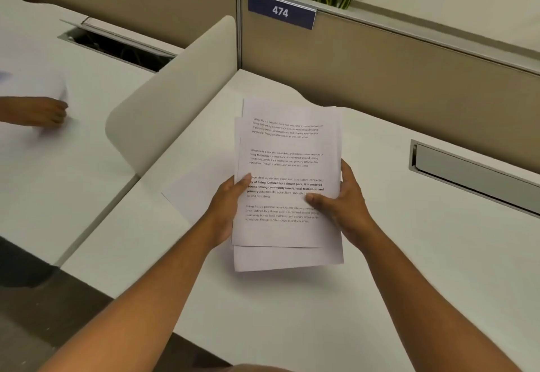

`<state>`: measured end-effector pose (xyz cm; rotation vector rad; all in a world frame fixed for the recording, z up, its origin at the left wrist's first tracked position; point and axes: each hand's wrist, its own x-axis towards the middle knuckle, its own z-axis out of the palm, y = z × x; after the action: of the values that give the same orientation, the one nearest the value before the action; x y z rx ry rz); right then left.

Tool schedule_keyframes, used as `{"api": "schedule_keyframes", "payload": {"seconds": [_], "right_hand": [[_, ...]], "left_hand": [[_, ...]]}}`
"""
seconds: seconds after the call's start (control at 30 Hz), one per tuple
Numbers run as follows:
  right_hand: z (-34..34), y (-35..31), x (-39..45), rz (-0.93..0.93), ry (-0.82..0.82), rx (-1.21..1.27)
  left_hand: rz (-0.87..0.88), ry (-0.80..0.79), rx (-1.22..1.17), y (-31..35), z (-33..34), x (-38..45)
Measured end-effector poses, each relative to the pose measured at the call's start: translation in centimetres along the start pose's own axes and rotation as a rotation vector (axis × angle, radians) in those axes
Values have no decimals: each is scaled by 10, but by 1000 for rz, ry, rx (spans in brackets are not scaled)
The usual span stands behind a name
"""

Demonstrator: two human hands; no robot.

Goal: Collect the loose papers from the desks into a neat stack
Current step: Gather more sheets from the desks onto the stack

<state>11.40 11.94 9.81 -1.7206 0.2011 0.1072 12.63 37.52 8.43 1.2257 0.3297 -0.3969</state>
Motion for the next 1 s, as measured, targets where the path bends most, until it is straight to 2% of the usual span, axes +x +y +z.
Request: {"api": "schedule_keyframes", "payload": {"seconds": [0.2, 0.4, 0.47, 0.6, 0.73, 0.8, 1.0], "right_hand": [[35, 9, 9, 14, 24, 32], [71, 22, 19, 79, -39, -13], [68, 30, 27, 85, 34, -129], [42, 50, 54, -30, 217, -532], [33, 56, 74, 187, 202, -863], [35, 54, 80, 276, 199, -829], [15, 53, 94, 347, 174, -584]], "left_hand": [[51, 20, 152, -1, -28, 1], [70, 125, 139, -6, -79, 3], [64, 161, 116, -6, -96, 4], [42, 219, 87, -7, -120, 8], [30, 232, 61, -6, -129, 13], [27, 236, 60, -7, -129, 16], [21, 251, 73, -8, -133, 23]]}}
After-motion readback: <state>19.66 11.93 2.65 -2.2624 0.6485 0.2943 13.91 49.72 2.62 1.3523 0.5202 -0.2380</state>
